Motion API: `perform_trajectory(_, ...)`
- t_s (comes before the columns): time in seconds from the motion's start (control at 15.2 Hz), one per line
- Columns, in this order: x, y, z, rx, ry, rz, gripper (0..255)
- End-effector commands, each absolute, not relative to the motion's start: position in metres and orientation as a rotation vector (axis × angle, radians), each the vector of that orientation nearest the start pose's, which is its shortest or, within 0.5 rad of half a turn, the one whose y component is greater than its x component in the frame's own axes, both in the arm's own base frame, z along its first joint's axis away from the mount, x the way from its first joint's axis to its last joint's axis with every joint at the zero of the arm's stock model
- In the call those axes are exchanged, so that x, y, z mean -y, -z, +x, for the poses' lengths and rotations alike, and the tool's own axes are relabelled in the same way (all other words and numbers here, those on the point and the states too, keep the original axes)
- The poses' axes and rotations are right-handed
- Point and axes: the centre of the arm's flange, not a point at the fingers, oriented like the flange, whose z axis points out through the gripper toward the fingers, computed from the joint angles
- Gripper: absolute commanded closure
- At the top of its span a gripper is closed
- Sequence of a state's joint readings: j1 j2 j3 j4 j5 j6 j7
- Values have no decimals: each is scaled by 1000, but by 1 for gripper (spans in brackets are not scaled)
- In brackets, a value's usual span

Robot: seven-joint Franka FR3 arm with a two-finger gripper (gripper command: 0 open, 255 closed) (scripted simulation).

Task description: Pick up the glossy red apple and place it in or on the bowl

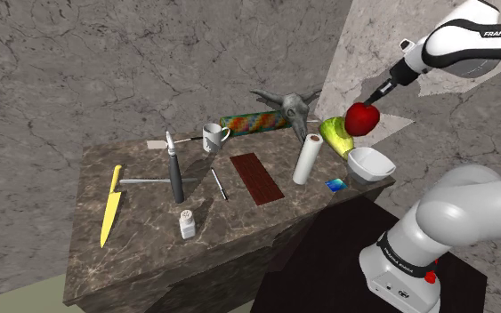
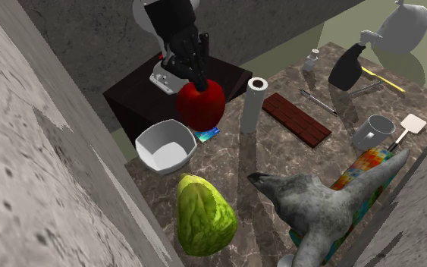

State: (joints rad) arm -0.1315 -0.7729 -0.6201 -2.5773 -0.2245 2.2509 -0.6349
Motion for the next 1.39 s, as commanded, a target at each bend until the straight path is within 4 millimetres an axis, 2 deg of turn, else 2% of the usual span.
perform_trajectory(0.0,291,-504,243,106,656,-3103,255)
perform_trajectory(0.53,343,-540,153,106,656,-3103,255)
perform_trajectory(1.32,343,-476,153,106,656,-3103,255)
